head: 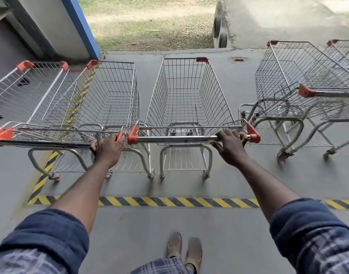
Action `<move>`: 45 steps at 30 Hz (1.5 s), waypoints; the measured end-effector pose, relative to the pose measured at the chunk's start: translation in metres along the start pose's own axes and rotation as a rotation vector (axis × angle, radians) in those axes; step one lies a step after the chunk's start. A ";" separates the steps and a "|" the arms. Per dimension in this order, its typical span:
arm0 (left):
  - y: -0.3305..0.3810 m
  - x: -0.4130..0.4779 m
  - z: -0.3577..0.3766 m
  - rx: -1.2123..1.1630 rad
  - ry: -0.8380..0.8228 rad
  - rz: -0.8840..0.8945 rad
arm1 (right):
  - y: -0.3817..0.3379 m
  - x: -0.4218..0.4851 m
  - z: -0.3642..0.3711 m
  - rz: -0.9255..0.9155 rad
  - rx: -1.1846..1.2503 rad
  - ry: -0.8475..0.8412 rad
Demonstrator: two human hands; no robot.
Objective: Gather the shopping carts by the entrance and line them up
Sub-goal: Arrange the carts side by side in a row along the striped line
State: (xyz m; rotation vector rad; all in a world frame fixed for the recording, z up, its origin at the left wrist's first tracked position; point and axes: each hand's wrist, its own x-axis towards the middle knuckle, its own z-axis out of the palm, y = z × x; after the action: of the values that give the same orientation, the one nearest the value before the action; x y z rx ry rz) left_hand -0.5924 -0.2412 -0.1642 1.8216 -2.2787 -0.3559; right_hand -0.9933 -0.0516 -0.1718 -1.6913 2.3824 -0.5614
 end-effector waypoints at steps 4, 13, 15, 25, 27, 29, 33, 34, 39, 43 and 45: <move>0.016 -0.005 -0.001 -0.044 0.091 -0.044 | -0.001 -0.002 -0.002 0.005 0.001 0.000; 0.090 -0.027 0.012 -0.022 -0.078 0.365 | -0.001 -0.006 -0.003 -0.010 0.004 0.013; 0.088 -0.029 0.015 -0.050 -0.026 0.369 | -0.001 -0.008 -0.003 -0.011 0.010 0.008; 0.084 -0.039 0.013 -0.035 0.026 0.377 | -0.006 -0.022 -0.002 -0.007 0.006 0.020; 0.083 -0.042 0.014 -0.040 0.031 0.380 | -0.005 -0.025 -0.002 -0.004 0.018 0.015; 0.083 -0.044 0.014 -0.056 0.037 0.374 | -0.005 -0.027 -0.001 -0.007 0.029 0.009; 0.082 -0.046 0.016 -0.056 0.033 0.368 | -0.006 -0.030 -0.001 -0.016 0.029 0.014; 0.082 -0.046 0.016 -0.060 0.032 0.365 | -0.005 -0.031 -0.001 -0.017 0.027 0.017; 0.082 -0.049 0.018 -0.062 0.024 0.348 | -0.006 -0.035 -0.003 -0.015 0.032 0.017; 0.080 -0.051 0.018 -0.074 0.044 0.357 | -0.008 -0.038 -0.004 0.001 0.036 -0.005; 0.081 -0.053 0.017 -0.075 0.050 0.361 | -0.008 -0.039 -0.004 -0.002 0.031 -0.004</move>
State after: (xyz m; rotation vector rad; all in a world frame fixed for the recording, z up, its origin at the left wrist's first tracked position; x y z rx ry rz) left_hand -0.6611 -0.1713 -0.1560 1.3313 -2.4576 -0.3242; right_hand -0.9742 -0.0163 -0.1679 -1.6811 2.3569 -0.5908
